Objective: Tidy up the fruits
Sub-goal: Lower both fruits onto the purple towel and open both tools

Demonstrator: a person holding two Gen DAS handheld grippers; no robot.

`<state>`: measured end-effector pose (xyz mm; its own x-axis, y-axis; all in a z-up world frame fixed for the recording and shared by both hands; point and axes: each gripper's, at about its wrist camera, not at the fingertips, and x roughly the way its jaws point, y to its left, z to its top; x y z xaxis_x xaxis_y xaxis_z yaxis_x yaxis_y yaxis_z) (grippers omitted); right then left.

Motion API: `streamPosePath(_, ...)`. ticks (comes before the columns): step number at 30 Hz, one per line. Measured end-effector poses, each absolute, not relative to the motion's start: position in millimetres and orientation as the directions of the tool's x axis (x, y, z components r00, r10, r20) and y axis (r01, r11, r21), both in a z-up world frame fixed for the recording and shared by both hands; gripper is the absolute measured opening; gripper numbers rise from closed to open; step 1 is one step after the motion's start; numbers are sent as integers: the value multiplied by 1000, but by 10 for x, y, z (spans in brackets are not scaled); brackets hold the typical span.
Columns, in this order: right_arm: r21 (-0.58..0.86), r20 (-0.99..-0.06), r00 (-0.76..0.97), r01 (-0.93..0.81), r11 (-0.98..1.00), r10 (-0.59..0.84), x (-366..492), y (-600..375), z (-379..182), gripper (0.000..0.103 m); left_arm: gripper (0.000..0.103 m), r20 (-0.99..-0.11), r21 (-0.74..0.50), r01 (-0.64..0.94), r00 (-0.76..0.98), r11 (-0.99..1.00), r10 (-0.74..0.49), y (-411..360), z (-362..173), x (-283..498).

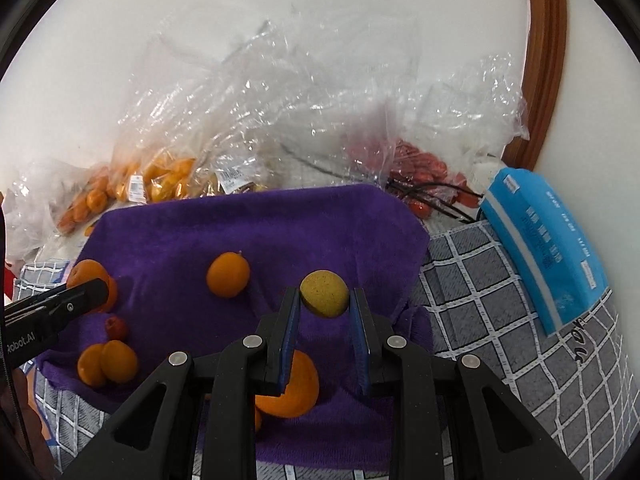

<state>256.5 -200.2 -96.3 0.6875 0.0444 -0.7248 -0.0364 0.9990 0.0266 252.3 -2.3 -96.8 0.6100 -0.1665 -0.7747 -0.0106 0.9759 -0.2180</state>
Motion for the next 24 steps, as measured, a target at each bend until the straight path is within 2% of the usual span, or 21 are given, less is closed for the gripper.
streamPosePath(24, 84, -761, 641, -53, 995, 98, 2786, -2007, -1255, 25, 40, -807, -234, 0, 557, 972, -195, -93, -1213, 2699)
